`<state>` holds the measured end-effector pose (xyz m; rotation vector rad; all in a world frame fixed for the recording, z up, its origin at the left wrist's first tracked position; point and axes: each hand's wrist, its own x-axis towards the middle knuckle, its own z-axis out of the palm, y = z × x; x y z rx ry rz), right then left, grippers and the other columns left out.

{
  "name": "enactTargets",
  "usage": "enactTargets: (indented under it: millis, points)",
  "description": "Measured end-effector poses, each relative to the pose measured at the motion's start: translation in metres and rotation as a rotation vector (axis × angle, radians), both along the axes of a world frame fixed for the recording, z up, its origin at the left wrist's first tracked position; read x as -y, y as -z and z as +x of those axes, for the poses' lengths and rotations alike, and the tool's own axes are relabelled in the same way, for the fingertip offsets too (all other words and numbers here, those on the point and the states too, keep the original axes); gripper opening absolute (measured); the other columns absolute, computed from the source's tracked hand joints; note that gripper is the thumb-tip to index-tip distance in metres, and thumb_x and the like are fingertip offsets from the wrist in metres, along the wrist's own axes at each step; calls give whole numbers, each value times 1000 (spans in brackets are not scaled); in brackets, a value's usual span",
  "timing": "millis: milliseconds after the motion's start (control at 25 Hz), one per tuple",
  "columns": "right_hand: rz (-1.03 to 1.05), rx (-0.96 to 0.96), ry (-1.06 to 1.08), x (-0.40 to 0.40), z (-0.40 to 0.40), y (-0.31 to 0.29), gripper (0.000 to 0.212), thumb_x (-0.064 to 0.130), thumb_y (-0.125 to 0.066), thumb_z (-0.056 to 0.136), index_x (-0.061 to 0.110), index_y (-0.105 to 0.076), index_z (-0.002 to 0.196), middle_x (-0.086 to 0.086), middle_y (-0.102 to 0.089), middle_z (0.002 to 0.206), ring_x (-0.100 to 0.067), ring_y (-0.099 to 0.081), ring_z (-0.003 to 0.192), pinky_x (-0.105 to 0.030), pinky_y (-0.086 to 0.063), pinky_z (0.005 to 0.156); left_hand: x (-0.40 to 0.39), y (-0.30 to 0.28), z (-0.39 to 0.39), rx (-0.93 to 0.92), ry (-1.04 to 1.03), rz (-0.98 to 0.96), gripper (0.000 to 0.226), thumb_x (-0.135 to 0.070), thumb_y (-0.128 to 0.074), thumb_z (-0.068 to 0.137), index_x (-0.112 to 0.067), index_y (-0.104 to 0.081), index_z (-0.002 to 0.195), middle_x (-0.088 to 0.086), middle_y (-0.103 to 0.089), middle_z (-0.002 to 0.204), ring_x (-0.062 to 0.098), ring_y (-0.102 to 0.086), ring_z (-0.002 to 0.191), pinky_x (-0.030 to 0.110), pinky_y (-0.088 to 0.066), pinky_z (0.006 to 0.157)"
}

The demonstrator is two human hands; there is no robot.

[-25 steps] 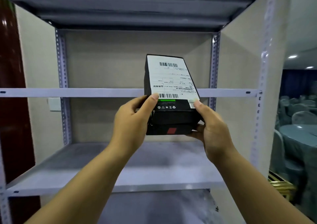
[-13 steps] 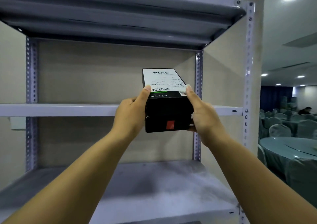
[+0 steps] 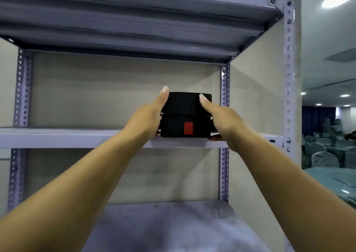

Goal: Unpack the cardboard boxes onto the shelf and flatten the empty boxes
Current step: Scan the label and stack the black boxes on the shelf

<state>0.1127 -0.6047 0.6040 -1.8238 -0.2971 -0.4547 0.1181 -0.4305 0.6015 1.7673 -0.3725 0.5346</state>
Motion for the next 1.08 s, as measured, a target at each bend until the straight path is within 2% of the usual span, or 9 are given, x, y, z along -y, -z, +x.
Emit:
enactTargets:
  millis: [120,240,360,480,600,720,880,960,1080]
  points:
    - [-61,12,32,17,20,-2,65,69,-56,81,10,-66,106,-13,-69,106,-32,-65,98,-49,-52,93,5,1,12,-12,-12,54,51,-53,-64,83,-4,-70,98,9,-74,91,26,-71,89,41,-54,91]
    - [-85,75,28,36,37,0,48,56,-63,84,10,-69,94,-9,-73,93,-25,-70,87,-45,-57,84,13,0,23,5,-81,143,36,-44,-70,81,-9,-72,90,4,-75,89,22,-71,89,34,-54,89]
    - [-115,141,29,51,51,1,34,48,-67,84,14,-71,88,-4,-74,86,-22,-72,82,-45,-59,80,23,-5,36,5,-124,211,34,-44,-71,81,-12,-73,90,3,-75,88,17,-70,87,31,-54,86]
    - [-128,137,26,62,69,-2,31,42,-69,84,12,-70,89,-4,-74,85,-20,-72,81,-43,-59,82,36,-7,49,5,-140,251,31,-43,-69,83,-13,-73,89,4,-74,88,17,-69,85,23,-52,75]
    - [-162,100,37,73,87,-6,35,43,-72,81,10,-69,93,-6,-74,87,-21,-72,82,-42,-58,84,47,-10,66,5,-171,276,30,-40,-70,83,-10,-73,88,7,-74,86,24,-70,86,30,-53,78]
    - [-189,66,42,82,103,-10,34,41,-73,81,10,-69,93,-6,-74,88,-21,-72,83,-40,-58,83,57,-15,80,-5,-215,328,28,-39,-70,83,-12,-70,87,4,-72,83,17,-69,81,25,-53,75]
    - [-259,74,54,91,107,-15,39,36,-73,83,5,-68,106,-8,-72,96,-21,-71,85,-34,-59,80,64,-15,88,29,-289,381,35,-42,-72,81,-8,-70,92,7,-73,84,17,-70,78,34,-56,81]
    - [-301,126,113,95,104,-12,50,34,-75,81,5,-62,119,-7,-69,104,-18,-69,86,-34,-58,82,63,-11,87,87,-348,414,36,-42,-73,80,-8,-69,93,7,-72,87,21,-69,79,37,-56,79]
    - [-444,368,286,104,93,-7,55,35,-74,83,14,-55,131,1,-63,119,-13,-60,101,-28,-48,92,53,-2,78,371,-509,607,34,-36,-69,85,-12,-66,109,2,-69,101,18,-64,89,26,-49,77]
